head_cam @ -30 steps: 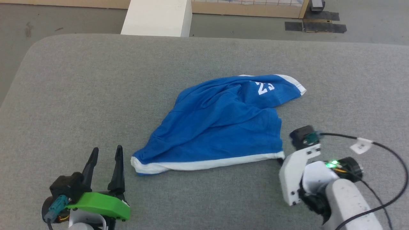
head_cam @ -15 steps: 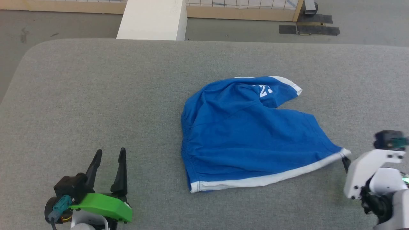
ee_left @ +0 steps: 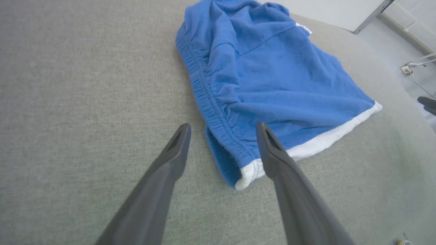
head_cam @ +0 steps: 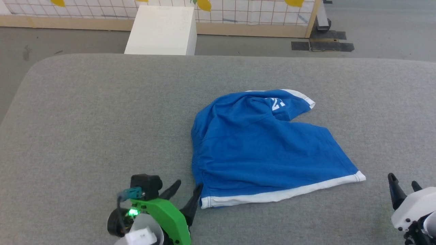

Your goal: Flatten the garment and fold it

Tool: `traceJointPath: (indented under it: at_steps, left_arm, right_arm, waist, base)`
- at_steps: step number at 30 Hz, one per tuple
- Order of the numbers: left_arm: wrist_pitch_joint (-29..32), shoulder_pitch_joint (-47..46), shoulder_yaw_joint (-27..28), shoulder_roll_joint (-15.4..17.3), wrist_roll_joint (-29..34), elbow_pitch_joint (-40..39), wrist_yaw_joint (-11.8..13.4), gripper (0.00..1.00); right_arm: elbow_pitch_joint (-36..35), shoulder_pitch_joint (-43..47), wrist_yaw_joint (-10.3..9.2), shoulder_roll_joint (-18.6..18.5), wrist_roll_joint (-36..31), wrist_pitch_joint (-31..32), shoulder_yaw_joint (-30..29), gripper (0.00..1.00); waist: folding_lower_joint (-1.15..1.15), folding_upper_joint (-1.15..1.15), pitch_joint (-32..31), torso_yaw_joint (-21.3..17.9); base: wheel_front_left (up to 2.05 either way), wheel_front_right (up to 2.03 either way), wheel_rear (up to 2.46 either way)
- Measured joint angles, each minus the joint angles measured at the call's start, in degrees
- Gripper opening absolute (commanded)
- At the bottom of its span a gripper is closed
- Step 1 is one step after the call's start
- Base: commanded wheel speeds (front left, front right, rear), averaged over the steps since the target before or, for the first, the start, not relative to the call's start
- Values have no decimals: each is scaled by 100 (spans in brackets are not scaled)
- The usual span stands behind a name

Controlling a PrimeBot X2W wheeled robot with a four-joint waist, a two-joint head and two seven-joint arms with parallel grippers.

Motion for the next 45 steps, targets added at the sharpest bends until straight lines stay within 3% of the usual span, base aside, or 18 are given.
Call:
traceJointPath:
  at_steps: [4,8,13,15,16,23,29,34,41,42,43,45]
  left_arm:
    - [971,13,-92,49,0,19,445,100]
    - [1337,22,-253,67,-92,-29,385,100]
    - [1373,22,-339,42,-229,-59,276,100]
    - [1295,20,-349,45,-229,-73,233,7]
    - [1249,16,-344,43,-230,-82,230,0]
    - [1172,24,-423,107,-265,-264,125,0]
    - [1157,59,-481,199,-281,-446,75,0]
    - [1150,69,-504,210,-325,-514,48,0]
    - [1149,69,-606,226,-367,-516,-1,0]
    - [1147,69,-614,230,-369,-515,-3,0]
    - [1132,69,-624,236,-374,-512,-12,0]
    - [1125,69,-634,249,-374,-508,-13,0]
  right_arm:
    - [1,-3,0,0,22,-18,111,100]
    - [5,-5,0,0,22,-64,156,100]
    - [20,-17,0,1,21,-67,170,100]
    - [35,-20,0,0,16,-67,163,100]
    - [41,-20,0,0,14,-67,162,100]
    - [36,-180,0,-4,-216,66,606,100]
    - [-52,-675,0,4,-1327,1252,1293,100]
    - [-32,-913,0,8,-1792,1954,1366,100]
    - [216,-962,0,0,-2054,2259,1188,100]
    - [232,-975,0,-1,-2052,2281,1189,93]
    - [244,-987,0,-1,-2039,2304,1191,25]
    - [258,-1011,0,0,-1993,2356,1195,0]
  waist:
    - [0,0,47,-98]
    - [0,0,118,-188]
    - [0,0,189,-255]
    - [0,0,207,-255]
    - [0,0,209,-252]
    - [0,0,245,-205]
    - [0,0,335,-157]
    - [0,0,457,-70]
    - [0,0,566,56]
    - [0,0,576,64]
    - [0,0,584,72]
    - [0,0,587,74]
  base:
    - [0,0,0]
    - [0,0,0]
    - [0,0,0]
    - [0,0,0]
    - [0,0,0]
    - [0,0,0]
    - [0,0,0]
    - [0,0,0]
    - [0,0,0]
    - [0,0,0]
    - [0,0,0]
    - [0,0,0]
